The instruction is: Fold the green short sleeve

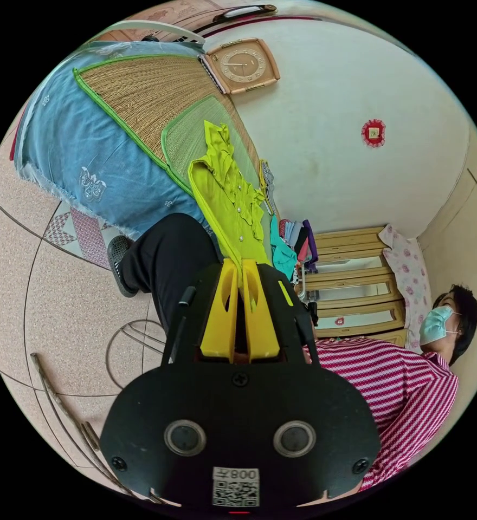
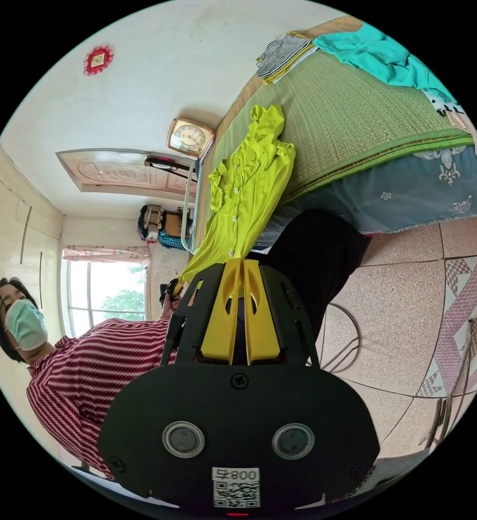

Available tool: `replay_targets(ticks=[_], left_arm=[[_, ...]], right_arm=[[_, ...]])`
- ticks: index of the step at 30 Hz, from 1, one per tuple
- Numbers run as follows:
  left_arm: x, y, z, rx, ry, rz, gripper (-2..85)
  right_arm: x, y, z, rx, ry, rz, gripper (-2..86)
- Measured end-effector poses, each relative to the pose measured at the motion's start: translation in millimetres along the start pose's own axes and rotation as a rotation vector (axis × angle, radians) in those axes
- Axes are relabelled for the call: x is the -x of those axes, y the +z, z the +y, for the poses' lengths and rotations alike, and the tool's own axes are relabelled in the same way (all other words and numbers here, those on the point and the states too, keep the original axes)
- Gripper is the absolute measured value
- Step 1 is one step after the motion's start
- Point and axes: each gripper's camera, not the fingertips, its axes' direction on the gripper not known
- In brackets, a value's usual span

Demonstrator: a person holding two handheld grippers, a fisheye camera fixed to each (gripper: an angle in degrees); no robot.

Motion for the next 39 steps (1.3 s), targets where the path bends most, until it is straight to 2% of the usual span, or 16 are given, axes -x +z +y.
replay_targets(ticks=[19,39], left_arm=[[6,-30,60,-0.036,0.052,0.127,1.0],[7,-48,83,-0.081,0.06,0.224,1.0]], right_arm=[[2,-23,52,-0.031,-0.049,-0.019,0.3],[4,-47,84,-0.045,-0.041,-0.008,0.4]])
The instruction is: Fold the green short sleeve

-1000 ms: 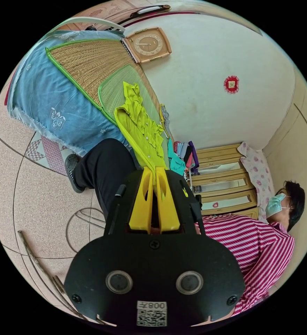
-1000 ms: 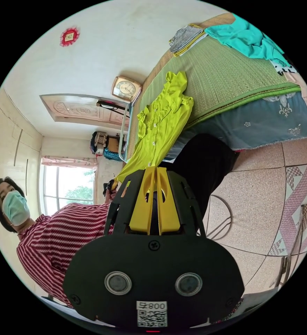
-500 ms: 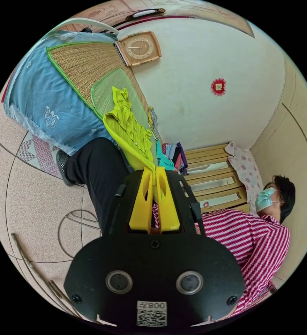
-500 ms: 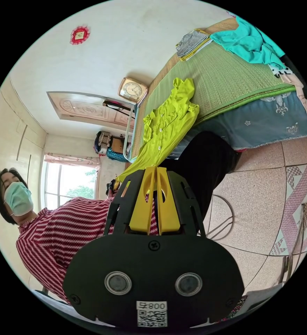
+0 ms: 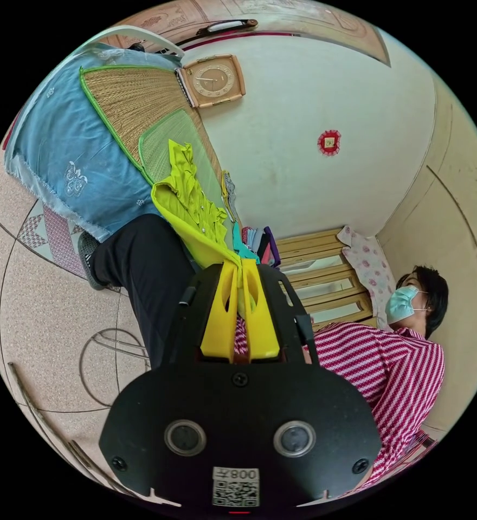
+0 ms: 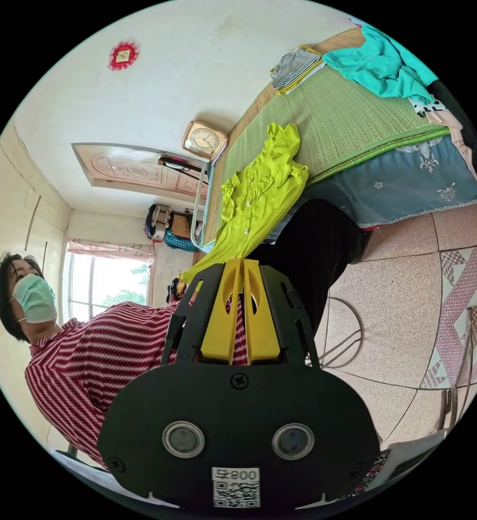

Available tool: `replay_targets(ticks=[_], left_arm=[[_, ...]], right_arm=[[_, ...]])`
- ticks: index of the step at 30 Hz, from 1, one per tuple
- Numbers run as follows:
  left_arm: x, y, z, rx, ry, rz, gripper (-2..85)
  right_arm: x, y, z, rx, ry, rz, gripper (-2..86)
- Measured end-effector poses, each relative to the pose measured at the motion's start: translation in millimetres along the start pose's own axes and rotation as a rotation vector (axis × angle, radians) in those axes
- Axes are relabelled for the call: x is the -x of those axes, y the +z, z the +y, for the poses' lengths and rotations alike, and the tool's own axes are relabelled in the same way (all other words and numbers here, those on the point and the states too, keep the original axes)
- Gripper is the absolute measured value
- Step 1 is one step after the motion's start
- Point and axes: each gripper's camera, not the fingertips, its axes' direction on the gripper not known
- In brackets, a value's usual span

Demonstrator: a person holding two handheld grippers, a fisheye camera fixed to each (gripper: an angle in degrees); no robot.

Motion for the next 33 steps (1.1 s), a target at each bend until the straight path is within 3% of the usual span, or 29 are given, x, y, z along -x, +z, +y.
replay_targets(ticks=[33], left_arm=[[-52,27,-95,-0.056,0.042,0.04,1.0]], right_arm=[[14,-27,-51,-0.052,-0.013,-0.029,0.3]])
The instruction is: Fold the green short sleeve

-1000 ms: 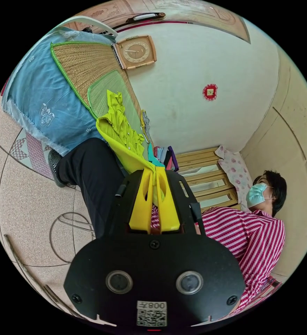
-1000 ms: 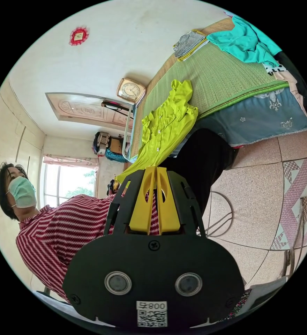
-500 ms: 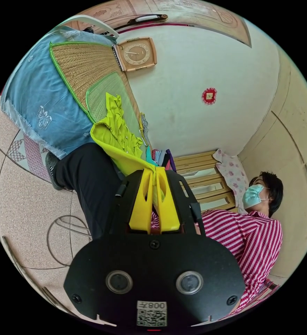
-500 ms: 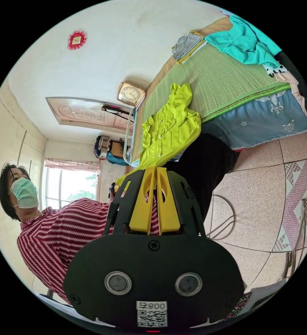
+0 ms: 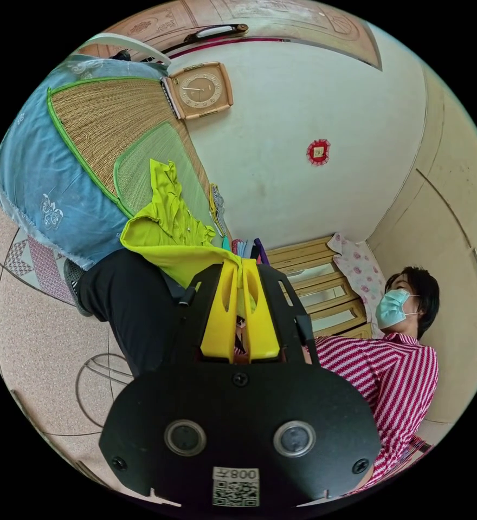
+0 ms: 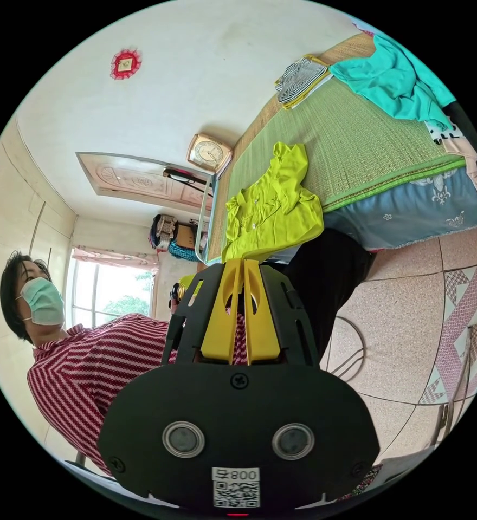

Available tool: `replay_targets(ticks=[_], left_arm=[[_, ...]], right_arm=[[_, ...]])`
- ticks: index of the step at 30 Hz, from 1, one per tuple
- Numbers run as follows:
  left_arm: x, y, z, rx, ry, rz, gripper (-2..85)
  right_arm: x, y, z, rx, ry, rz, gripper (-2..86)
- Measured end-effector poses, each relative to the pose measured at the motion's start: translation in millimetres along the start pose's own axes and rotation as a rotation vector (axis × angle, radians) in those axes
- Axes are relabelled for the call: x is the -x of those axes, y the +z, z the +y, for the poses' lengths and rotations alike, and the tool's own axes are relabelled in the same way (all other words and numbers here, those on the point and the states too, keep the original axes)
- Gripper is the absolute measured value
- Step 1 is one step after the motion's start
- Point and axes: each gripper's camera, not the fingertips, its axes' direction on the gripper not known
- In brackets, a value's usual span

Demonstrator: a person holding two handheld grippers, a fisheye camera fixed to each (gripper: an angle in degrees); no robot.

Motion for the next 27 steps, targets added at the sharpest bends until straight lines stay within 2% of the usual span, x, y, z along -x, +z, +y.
replay_targets(ticks=[27], left_arm=[[-28,101,-187,-0.066,0.011,-0.039,0.9]], right_arm=[[9,4,-159,-0.046,-0.008,-0.021,0.3]])
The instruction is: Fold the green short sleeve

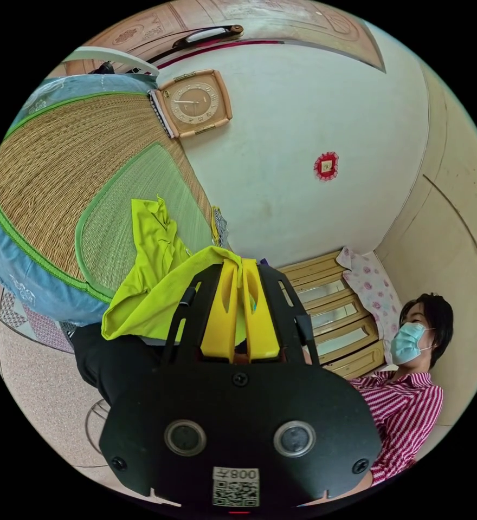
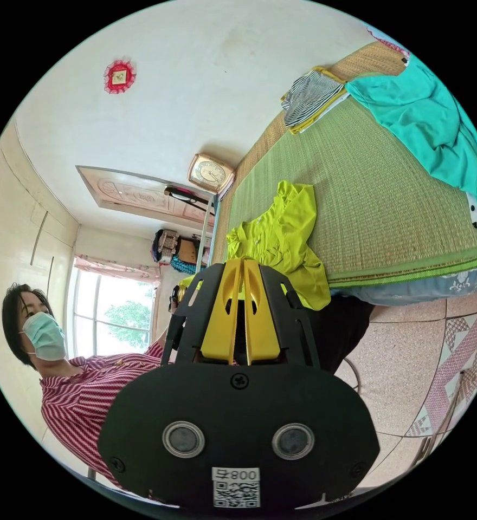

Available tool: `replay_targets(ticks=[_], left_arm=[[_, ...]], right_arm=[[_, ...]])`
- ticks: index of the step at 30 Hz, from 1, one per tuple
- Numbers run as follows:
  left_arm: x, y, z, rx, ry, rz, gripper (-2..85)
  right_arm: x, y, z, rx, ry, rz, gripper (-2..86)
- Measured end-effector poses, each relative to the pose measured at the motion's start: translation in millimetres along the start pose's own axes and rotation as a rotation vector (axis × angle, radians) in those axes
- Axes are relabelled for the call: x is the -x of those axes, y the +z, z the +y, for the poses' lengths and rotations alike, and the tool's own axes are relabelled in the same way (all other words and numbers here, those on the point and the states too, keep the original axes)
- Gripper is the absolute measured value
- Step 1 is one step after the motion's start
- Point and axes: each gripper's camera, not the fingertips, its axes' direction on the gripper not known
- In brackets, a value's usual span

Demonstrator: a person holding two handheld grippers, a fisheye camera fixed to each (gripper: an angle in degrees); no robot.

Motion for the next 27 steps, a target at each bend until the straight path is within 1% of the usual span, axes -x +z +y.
replay_targets(ticks=[7,14,27], left_arm=[[-3,35,-54,0.013,-0.011,-0.033,0.9],[0,70,-106,0.021,-0.035,-0.083,0.9],[31,144,-197,-0.002,-0.157,-0.209,1.1]], right_arm=[[-1,9,-39,-0.001,0.03,-0.002,0.2],[-4,26,-100,0.019,0.064,0.03,0.2],[-31,84,-224,0.085,0.207,0.064,0.3]])
